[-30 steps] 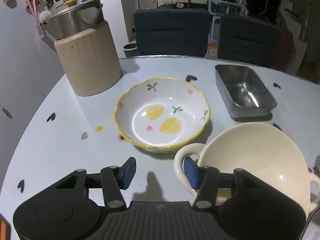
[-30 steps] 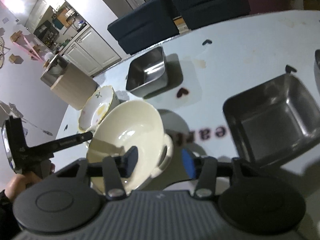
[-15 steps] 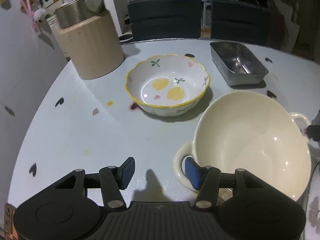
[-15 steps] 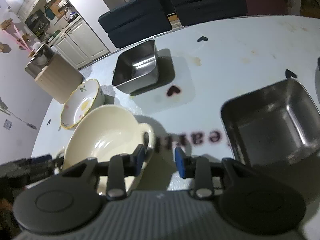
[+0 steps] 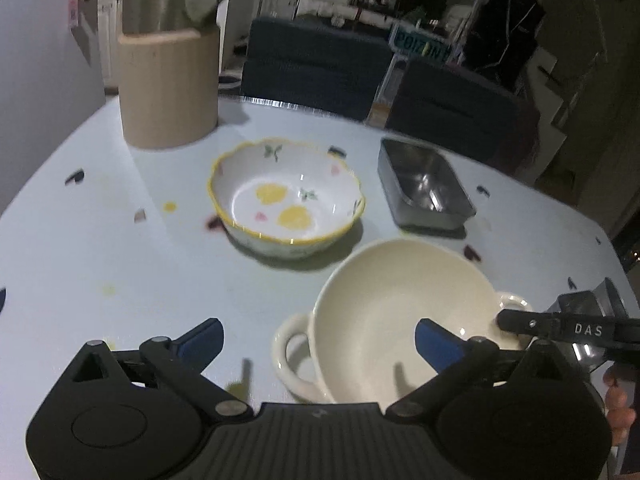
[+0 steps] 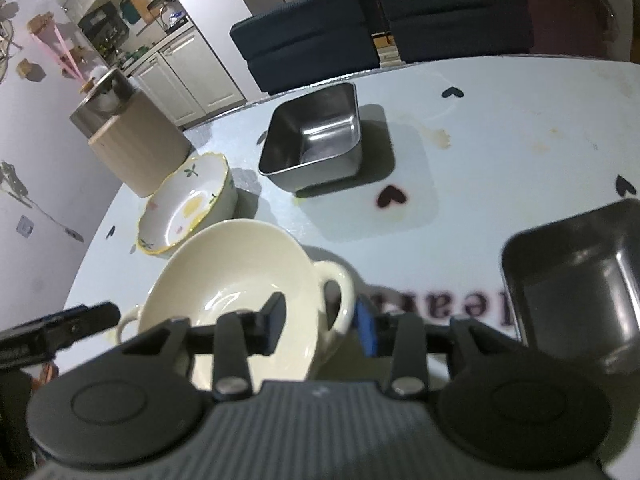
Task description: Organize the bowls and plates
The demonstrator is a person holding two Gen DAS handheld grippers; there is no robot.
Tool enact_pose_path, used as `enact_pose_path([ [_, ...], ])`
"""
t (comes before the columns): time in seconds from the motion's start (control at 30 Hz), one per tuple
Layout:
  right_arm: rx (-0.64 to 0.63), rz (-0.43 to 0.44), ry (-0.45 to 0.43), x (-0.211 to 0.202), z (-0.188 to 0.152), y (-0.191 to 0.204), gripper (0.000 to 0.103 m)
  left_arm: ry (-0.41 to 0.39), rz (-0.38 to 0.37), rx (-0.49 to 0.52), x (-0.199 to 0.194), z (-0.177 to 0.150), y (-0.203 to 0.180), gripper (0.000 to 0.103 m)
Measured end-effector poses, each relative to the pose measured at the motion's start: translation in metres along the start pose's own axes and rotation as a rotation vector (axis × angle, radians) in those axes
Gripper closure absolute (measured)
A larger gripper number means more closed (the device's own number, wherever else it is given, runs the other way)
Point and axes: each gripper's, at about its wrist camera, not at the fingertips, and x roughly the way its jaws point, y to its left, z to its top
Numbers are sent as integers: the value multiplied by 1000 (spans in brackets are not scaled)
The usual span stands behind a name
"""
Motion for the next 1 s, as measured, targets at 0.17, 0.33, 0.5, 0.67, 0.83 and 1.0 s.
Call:
enact_pose_path([
  [0.17, 2, -40, 28, 3, 2, 0, 79, 46, -33, -71, 9, 1, 12, 5],
  [0.33, -16, -51, 47, 1, -2, 5, 78, 78, -55, -96, 16, 3, 19, 30],
  [0.5, -54, -34, 58, 5, -1, 5, 73, 89, -38, -102, 20, 4, 22, 45],
  [0.67, -55, -36, 84, 13, -2, 2, 72, 97, -28, -104, 24, 3, 27, 61],
  [0.83, -59, -35, 84, 15, -1, 2, 72, 113, -43, -108, 27, 2, 30, 71],
  [1.0, -53, -19, 87, 16, 1, 0, 73, 119, -47, -91, 27, 3, 28, 74],
])
